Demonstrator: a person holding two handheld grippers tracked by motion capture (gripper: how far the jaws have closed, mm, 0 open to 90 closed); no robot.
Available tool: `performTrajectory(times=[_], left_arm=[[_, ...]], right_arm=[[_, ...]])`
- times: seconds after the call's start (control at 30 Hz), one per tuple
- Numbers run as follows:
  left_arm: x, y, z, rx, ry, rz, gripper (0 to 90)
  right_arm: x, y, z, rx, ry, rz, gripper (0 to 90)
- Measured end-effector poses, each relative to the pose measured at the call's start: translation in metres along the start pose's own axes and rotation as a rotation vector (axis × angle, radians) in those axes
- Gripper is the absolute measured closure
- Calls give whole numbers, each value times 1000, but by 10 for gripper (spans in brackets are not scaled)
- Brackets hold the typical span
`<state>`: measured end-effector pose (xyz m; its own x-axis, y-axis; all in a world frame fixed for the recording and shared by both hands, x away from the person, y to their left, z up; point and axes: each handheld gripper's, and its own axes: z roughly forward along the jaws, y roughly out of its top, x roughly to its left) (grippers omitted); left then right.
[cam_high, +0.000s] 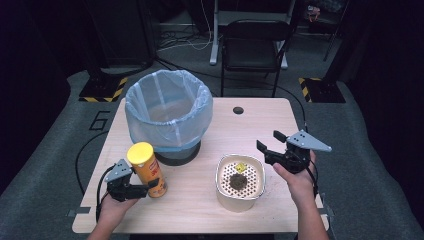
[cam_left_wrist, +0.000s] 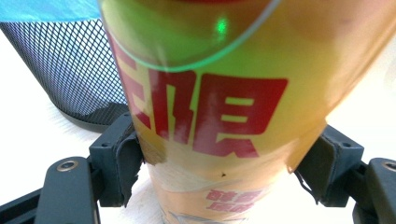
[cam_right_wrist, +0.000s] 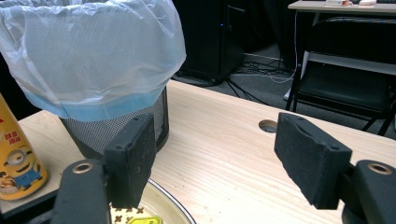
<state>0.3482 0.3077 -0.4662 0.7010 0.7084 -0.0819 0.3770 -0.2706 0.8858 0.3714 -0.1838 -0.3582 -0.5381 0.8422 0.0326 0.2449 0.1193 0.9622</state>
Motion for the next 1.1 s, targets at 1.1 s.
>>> performTrajectory(times=[1.1], left_arm=[[-15,88,-29,56,-39,-3,243]], right_arm=[[-15,-9,1,19,-17,45,292]])
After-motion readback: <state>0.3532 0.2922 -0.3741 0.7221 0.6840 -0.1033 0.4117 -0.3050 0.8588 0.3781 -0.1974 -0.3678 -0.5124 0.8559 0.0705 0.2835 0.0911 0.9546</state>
